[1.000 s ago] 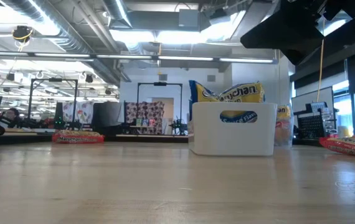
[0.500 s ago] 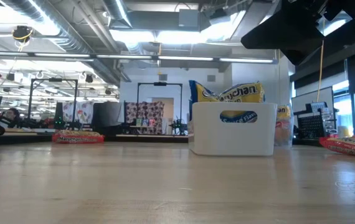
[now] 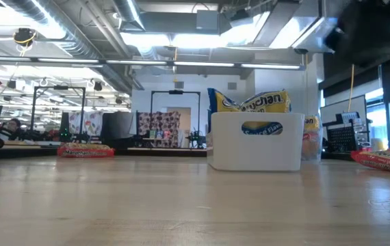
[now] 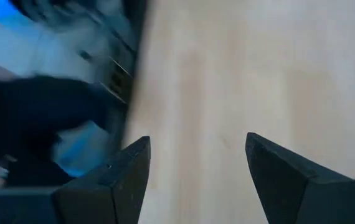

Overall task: Sort Maruchan noodles
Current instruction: Put the red noodle pack in the black bin

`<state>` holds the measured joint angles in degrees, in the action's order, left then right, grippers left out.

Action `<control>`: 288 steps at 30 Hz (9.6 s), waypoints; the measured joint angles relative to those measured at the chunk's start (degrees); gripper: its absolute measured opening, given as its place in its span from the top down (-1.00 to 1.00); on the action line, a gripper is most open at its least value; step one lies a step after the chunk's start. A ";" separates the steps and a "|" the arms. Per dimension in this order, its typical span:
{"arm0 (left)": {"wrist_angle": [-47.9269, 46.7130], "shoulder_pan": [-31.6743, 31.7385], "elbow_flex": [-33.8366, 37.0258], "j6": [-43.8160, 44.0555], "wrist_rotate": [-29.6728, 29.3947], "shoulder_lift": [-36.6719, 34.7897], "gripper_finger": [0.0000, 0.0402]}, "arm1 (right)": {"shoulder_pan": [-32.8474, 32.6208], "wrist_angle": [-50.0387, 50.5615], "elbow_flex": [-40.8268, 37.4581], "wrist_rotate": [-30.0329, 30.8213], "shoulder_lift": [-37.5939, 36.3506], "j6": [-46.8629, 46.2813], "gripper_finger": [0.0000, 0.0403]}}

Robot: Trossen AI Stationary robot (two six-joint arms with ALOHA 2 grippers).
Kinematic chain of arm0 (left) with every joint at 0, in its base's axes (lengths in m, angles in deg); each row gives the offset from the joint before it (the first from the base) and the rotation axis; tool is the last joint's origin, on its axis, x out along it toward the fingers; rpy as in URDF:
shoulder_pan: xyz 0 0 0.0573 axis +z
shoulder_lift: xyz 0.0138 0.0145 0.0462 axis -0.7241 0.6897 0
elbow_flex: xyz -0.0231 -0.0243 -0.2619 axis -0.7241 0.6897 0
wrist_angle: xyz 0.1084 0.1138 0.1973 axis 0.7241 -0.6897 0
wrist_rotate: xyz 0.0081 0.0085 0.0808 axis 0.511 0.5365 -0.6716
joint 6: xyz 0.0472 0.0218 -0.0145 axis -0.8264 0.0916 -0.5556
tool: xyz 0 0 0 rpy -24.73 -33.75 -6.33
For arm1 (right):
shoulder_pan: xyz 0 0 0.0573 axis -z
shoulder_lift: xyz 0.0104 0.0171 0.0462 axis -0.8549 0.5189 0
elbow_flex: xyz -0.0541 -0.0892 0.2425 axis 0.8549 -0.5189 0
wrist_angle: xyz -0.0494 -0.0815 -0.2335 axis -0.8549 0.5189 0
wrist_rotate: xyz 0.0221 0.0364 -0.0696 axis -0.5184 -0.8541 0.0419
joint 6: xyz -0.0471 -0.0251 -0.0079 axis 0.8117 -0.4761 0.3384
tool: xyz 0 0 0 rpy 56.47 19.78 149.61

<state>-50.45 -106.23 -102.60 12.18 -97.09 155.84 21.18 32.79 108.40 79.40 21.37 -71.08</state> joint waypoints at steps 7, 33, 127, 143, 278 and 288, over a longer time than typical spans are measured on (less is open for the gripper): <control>31.13 9.15 2.25 -25.76 14.96 6.82 0.18 | 0.09 31.43 -0.07 12.11 -11.46 -14.24 -0.17; 47.54 18.91 2.36 -28.68 27.11 24.94 0.18 | 11.70 55.53 -15.65 -0.75 -14.07 -36.70 0.98; 66.26 24.68 -7.74 -25.34 19.95 52.56 0.20 | -2.95 7.18 -7.67 18.42 5.31 -15.75 0.91; 40.46 24.53 -7.52 -26.00 21.04 40.15 0.20 | -2.23 -7.76 -6.53 -2.29 6.01 -15.16 0.91; 45.03 26.68 -9.14 -26.32 39.59 31.60 0.48 | 4.59 9.96 15.49 -6.34 5.72 11.94 0.19; 49.11 23.17 -9.14 -38.69 29.28 31.52 0.48 | -5.70 18.44 7.44 4.68 -5.18 0.97 0.02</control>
<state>-1.34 -83.06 -111.73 -26.50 -67.81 187.35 15.48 51.23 115.85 84.08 16.19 -70.11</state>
